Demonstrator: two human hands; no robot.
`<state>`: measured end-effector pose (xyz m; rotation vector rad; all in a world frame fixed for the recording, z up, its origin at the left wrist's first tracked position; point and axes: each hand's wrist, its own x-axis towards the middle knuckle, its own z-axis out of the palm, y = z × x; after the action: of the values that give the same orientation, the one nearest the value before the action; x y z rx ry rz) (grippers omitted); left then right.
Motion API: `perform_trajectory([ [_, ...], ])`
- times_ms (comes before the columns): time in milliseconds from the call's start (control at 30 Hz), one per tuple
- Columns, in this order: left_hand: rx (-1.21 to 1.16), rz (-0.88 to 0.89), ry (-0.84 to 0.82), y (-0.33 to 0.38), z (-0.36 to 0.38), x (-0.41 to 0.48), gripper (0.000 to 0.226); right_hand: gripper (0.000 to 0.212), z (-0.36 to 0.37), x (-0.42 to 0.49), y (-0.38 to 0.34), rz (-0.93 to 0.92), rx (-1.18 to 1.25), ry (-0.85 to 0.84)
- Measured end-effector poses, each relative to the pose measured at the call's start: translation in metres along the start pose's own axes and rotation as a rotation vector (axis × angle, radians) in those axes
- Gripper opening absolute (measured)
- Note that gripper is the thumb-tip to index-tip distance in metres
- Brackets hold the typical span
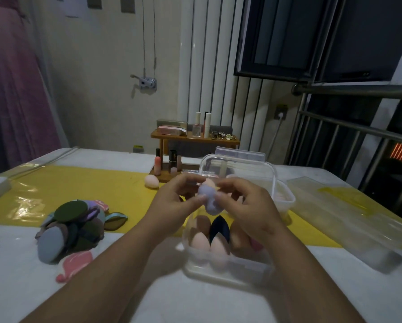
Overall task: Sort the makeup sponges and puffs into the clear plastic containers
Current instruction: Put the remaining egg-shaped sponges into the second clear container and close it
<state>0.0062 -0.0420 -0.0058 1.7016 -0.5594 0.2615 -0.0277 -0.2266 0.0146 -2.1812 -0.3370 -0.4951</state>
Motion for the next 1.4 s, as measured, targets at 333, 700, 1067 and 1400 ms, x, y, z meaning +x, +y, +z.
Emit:
perform_trajectory([
  [333, 0.162, -0.053, 0.1, -0.01, 0.014, -0.007, 0.03, 0.039, -0.02, 0.001, -0.004, 0.123, -0.041, -0.121],
  [700, 0.013, -0.426, 0.032, -0.016, 0.017, -0.005, 0.037, 0.011, -0.054, -0.005, -0.014, 0.228, -0.206, -0.352],
  [1067, 0.039, -0.442, 0.026, -0.014, 0.016, -0.005, 0.038, 0.018, -0.044, -0.007, -0.014, 0.402, -0.321, -0.518],
  [1400, 0.0, -0.453, 0.031, -0.009, 0.017, -0.008, 0.039, 0.028, -0.04, -0.009, -0.019, 0.398, -0.454, -0.564],
])
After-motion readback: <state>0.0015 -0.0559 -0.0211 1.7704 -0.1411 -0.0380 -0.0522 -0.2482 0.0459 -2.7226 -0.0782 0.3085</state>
